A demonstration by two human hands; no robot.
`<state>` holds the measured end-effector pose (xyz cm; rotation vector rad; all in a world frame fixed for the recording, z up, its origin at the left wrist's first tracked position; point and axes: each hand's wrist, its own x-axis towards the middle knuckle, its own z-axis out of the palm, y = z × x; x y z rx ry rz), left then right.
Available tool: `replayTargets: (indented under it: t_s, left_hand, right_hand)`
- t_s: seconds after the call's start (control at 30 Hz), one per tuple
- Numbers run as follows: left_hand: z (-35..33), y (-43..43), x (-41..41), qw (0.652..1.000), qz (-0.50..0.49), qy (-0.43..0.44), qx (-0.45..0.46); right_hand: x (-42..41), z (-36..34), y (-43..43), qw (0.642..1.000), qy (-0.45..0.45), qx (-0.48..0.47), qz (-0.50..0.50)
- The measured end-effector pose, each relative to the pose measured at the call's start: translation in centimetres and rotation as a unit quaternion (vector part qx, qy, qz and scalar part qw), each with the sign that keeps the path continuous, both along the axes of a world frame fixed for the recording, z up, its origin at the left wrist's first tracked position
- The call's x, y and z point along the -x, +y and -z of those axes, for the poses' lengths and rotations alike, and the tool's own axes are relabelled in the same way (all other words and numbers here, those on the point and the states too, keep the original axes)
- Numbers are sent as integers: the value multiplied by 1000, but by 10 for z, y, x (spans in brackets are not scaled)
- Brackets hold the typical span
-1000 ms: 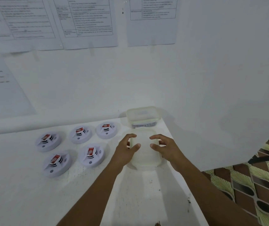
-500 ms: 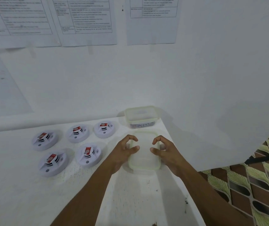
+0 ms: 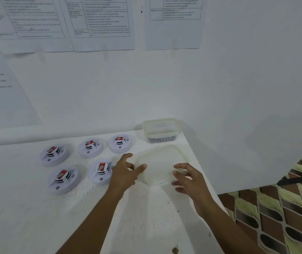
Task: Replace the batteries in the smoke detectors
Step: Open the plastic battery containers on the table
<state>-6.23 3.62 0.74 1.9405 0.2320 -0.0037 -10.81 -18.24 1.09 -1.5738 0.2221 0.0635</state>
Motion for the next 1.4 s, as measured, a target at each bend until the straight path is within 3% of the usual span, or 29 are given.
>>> replayTargets:
  t_s: [0.13, 0.27, 0.43, 0.73, 0.97, 1.23, 1.4]
  left_hand:
    - [-6, 7, -13, 997, -45, -39, -48]
    - [-9, 6, -11, 999, -4, -24, -21]
    - [-5, 10, -3, 992, 24, 27, 122]
    - [-14, 6, -12, 995, 46, -14, 91]
    - [-19, 9, -10, 998, 33, -53, -7]
    - [-59, 17, -12, 982, 32, -139, 122]
    - [-59, 20, -14, 969, 35, -114, 216]
  right_hand:
    - [-16, -6, -17, 989, -51, 131, 48]
    - [-33, -14, -30, 992, -28, 121, -26]
    - [-39, -11, -31, 988, -25, 144, -48]
    - [-47, -24, -32, 978, -65, 197, -33]
    - [-46, -38, -36, 976, -95, 191, -43]
    - [-50, -79, -42, 969, -175, 167, -52]
    - [-49, -78, -44, 981, -180, 62, -33]
